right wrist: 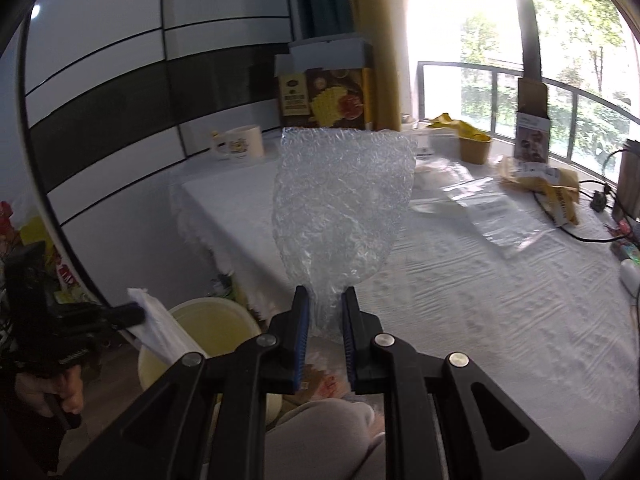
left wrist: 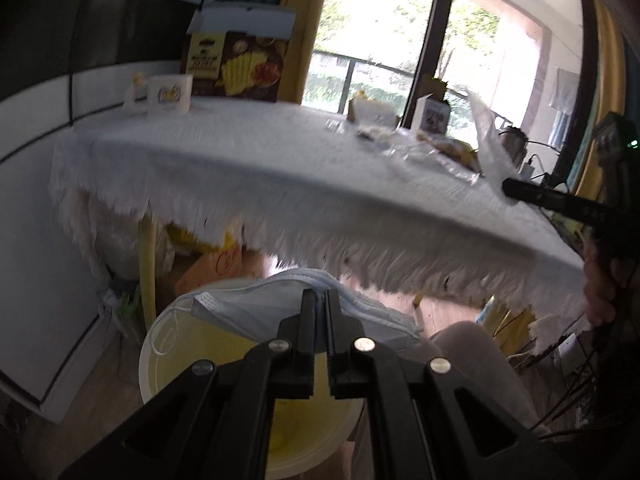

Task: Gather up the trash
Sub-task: 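Carry the mask and bubble wrap over the yellow bucket with both grippers, then open both grippers to drop the mask and bubble wrap into the bucket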

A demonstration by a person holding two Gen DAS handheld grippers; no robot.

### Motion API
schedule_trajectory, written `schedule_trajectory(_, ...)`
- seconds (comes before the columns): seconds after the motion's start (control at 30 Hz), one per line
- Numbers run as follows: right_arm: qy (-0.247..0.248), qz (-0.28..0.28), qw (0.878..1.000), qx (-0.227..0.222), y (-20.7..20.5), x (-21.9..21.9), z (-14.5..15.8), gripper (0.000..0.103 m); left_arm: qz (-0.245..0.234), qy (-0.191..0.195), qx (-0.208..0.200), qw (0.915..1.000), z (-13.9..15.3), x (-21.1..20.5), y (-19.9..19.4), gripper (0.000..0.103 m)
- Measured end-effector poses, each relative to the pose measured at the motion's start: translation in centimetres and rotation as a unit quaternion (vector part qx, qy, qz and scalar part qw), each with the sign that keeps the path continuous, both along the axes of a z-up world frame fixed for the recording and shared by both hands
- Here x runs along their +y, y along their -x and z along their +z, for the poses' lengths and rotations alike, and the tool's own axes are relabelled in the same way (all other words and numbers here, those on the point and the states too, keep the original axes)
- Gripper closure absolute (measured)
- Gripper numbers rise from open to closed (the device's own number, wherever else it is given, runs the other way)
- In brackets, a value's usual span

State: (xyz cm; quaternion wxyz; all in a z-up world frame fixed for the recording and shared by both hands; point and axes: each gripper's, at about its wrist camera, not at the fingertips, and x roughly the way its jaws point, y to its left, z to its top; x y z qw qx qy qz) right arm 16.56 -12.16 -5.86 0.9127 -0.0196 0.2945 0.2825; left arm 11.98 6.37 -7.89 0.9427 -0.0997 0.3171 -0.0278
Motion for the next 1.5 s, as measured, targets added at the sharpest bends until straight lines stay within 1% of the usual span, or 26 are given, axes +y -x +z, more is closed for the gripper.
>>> schedule_trajectory(0.23, 0.009, 0.031, 0.999, 0.011, 0.2, 3.0, -1.1, 0.088, 0.028, 0.007, 0.03, 0.9991, -3.0, 1.4, -0.7, 0.098)
schedule_trajectory(0.33, 0.014, 0.04, 0.999, 0.014, 0.0, 4.1, -1.5, 0.088, 0.031, 0.018, 0.047, 0.9983, -4.1, 2.2, -1.1, 0.091)
schedule_trajectory(0.37, 0.015, 0.043, 0.999, 0.016, -0.1, 4.5, -1.6, 0.088, 0.032, 0.02, 0.05, 0.998, -4.3, 2.5, -1.2, 0.082)
schedule_trajectory(0.4, 0.017, 0.046, 0.999, 0.018, -0.2, 4.7, -1.8, 0.088, 0.035, 0.023, 0.054, 0.9977, -4.6, 2.7, -1.3, 0.068)
schedule_trajectory(0.47, 0.019, 0.051, 0.998, 0.021, -0.5, 5.2, -2.1, 0.088, 0.04, 0.03, 0.054, 0.9973, -4.9, 3.3, -1.2, 0.056)
schedule_trajectory(0.5, 0.02, 0.055, 0.998, 0.024, -0.5, 5.6, -2.3, 0.088, 0.042, 0.034, 0.052, 0.9972, -4.9, 3.6, -1.1, 0.055)
schedule_trajectory(0.8, 0.036, 0.096, 0.994, 0.041, -0.6, 9.7, -4.1, 0.088, 0.072, 0.032, 0.036, 0.9962, -3.7, 6.1, 0.7, 0.052)
schedule_trajectory(1.03, 0.048, 0.135, 0.987, 0.068, 0.1, 13.4, -6.2, 0.088, 0.102, 0.022, 0.02, 0.9944, -2.7, 8.3, 2.7, 0.052)
schedule_trajectory(1.23, 0.057, 0.166, 0.98, 0.097, 0.6, 16.1, -8.1, 0.088, 0.125, 0.02, 0.02, 0.9917, -2.7, 10.1, 4.3, 0.052)
schedule_trajectory(1.5, 0.073, 0.183, 0.972, 0.131, 0.5, 18.6, -10.5, 0.088, 0.141, 0.017, 0.023, 0.9896, -3.0, 11.4, 5.5, 0.052)
